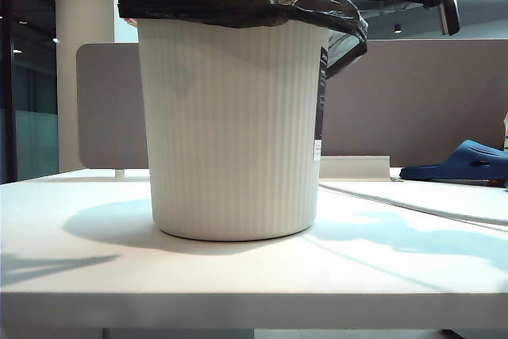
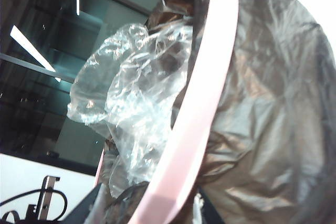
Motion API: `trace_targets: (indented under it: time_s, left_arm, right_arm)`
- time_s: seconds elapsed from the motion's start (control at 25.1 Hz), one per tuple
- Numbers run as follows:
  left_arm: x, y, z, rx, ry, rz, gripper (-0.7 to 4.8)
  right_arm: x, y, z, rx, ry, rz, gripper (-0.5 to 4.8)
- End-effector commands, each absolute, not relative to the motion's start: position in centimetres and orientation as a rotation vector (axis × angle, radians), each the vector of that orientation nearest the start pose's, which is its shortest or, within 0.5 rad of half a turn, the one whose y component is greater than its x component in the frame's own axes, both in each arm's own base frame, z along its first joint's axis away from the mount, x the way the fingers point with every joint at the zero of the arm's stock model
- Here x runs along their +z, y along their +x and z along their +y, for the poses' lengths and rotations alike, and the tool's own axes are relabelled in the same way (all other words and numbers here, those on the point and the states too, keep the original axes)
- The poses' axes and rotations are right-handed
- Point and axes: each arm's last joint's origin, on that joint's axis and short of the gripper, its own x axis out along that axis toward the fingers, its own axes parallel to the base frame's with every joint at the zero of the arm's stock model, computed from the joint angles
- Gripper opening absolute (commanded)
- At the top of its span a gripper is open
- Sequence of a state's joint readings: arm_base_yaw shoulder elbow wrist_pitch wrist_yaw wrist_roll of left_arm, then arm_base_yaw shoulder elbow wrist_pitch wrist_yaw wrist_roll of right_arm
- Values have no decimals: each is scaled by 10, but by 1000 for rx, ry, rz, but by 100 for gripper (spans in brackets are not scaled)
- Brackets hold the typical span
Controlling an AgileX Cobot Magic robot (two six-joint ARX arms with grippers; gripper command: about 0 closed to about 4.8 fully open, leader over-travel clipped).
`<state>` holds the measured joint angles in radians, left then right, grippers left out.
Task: Open the ring lid of the trash can, pull out the black garbage bag inside, and place it on the table.
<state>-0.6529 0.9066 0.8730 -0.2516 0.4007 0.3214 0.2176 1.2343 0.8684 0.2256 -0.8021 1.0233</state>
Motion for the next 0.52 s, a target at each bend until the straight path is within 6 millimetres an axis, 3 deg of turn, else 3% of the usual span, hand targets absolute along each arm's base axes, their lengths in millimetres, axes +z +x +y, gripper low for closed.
trace_targets:
  time_s: [0.04, 0.52]
  left_arm:
    - [340, 148, -128, -1092, 322, 104, -6]
    - [339, 148, -128, -1092, 317, 114, -6]
  right_arm:
    - [313, 259, 85, 896, 958, 627, 212]
    - [314, 258, 93, 915, 948, 606, 211]
